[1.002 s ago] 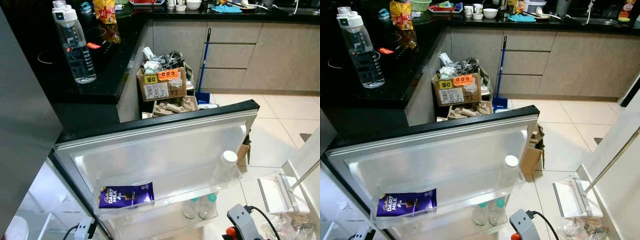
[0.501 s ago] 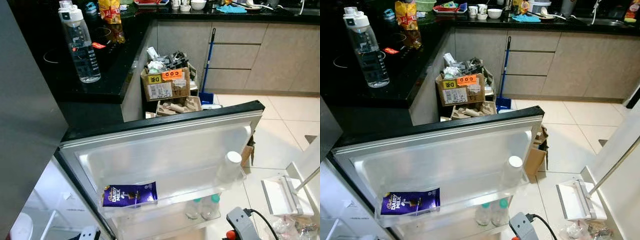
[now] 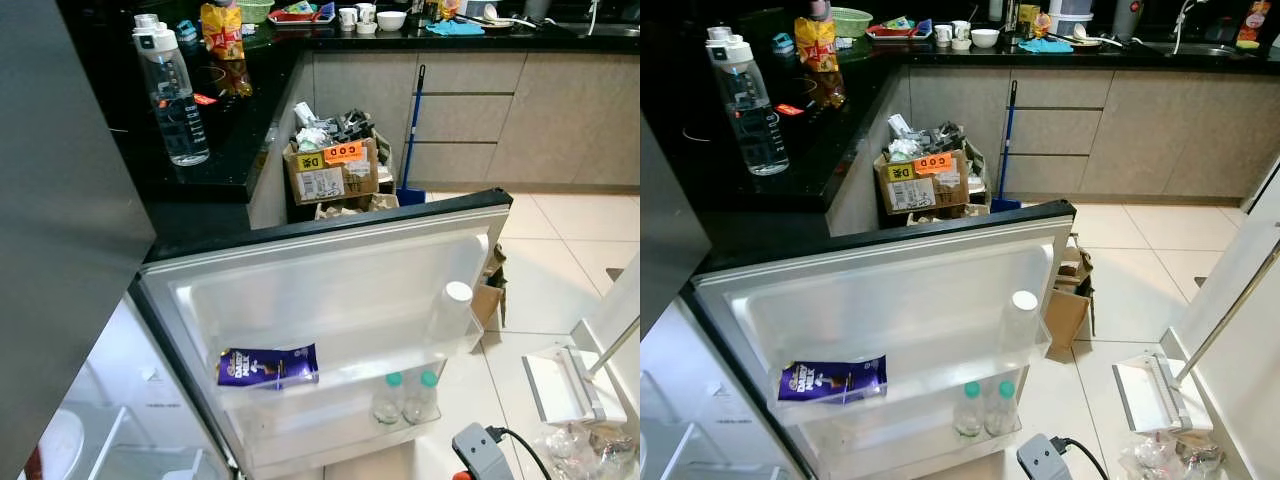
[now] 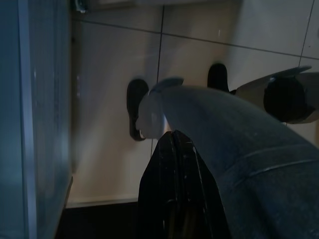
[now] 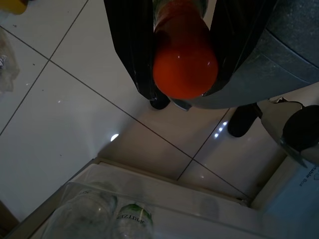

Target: Restocking fridge

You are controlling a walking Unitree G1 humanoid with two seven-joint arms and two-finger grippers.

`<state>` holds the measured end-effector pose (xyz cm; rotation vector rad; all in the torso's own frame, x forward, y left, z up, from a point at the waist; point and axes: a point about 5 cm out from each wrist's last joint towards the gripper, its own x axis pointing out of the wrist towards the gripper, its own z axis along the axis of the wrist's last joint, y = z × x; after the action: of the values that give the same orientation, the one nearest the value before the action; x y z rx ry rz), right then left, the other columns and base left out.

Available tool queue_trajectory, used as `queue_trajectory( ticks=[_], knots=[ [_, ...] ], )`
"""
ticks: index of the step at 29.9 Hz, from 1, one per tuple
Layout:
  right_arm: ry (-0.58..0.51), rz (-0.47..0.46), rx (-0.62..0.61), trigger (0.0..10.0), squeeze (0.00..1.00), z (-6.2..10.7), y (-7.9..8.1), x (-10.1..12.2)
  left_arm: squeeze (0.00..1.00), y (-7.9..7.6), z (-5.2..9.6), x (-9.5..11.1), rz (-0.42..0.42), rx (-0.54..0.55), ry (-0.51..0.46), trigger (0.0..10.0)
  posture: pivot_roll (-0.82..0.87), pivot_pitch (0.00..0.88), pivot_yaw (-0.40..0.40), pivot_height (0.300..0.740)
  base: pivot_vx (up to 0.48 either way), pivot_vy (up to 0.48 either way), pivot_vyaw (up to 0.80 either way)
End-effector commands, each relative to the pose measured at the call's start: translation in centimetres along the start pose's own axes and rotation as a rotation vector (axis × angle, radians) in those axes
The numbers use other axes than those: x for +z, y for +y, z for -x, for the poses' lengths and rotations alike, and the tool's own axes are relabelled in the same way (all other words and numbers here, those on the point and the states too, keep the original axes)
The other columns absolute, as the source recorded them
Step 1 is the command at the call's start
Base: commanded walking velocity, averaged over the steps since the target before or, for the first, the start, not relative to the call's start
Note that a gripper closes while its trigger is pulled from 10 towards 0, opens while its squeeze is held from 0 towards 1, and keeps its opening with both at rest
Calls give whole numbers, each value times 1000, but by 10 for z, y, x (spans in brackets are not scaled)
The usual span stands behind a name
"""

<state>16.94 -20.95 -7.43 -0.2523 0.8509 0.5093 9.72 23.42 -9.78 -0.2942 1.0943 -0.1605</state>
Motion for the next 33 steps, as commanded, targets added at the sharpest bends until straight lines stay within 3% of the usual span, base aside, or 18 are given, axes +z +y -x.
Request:
queue_trajectory(
  ticks=[1,14,33],
  knots=[
    [17,-3,-1,10000,0,0,1,-3,0,-1,-1,-5,2,17,16,10000,-77,0,-17,740,0,0,0],
    [23,2,-2,10000,0,1,1,-5,0,4,2,-6,-14,50,29,10000,-76,0,-18,740,0,0,0],
    [39,-8,-1,10000,0,2,3,-9,0,0,0,-11,-40,61,49,10000,-77,0,-15,740,-373,0,0]
  ],
)
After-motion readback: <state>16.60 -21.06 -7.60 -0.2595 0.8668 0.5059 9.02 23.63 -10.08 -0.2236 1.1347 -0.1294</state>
